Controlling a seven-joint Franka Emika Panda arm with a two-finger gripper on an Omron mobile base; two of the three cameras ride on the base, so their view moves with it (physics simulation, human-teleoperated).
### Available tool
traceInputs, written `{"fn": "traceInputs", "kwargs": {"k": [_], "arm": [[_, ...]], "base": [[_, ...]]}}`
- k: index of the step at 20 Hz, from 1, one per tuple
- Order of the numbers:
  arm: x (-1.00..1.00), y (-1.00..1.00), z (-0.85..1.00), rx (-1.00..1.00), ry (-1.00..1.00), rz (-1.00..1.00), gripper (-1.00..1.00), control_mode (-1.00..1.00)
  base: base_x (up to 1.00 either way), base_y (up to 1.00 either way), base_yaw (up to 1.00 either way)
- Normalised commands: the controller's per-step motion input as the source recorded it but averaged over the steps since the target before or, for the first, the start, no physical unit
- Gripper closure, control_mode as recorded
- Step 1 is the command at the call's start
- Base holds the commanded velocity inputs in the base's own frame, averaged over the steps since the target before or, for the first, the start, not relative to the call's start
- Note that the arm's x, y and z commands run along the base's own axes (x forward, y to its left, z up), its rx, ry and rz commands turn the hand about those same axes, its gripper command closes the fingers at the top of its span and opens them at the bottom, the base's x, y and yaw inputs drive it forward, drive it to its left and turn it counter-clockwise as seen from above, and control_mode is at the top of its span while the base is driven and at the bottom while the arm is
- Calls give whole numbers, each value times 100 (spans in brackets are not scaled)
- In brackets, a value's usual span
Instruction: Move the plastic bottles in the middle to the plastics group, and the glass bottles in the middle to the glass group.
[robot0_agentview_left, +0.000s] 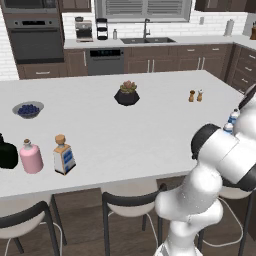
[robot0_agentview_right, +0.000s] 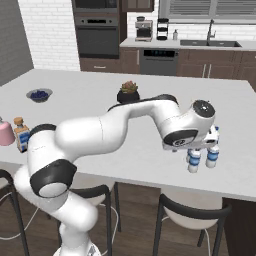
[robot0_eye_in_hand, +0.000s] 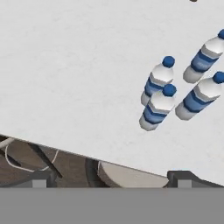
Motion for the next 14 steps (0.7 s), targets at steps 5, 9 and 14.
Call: {"fn": "traceInputs", "kwargs": {"k": [5,9,14], "arm": [[-44,100,9,-8,0,-1,-100,-100],[-46,88,15,-1,0,-6,-100,-100],[-62,71,18,0,0,-14,-100,-100]], "base": [[0,0,0],[0,0,0],[0,0,0]]}}
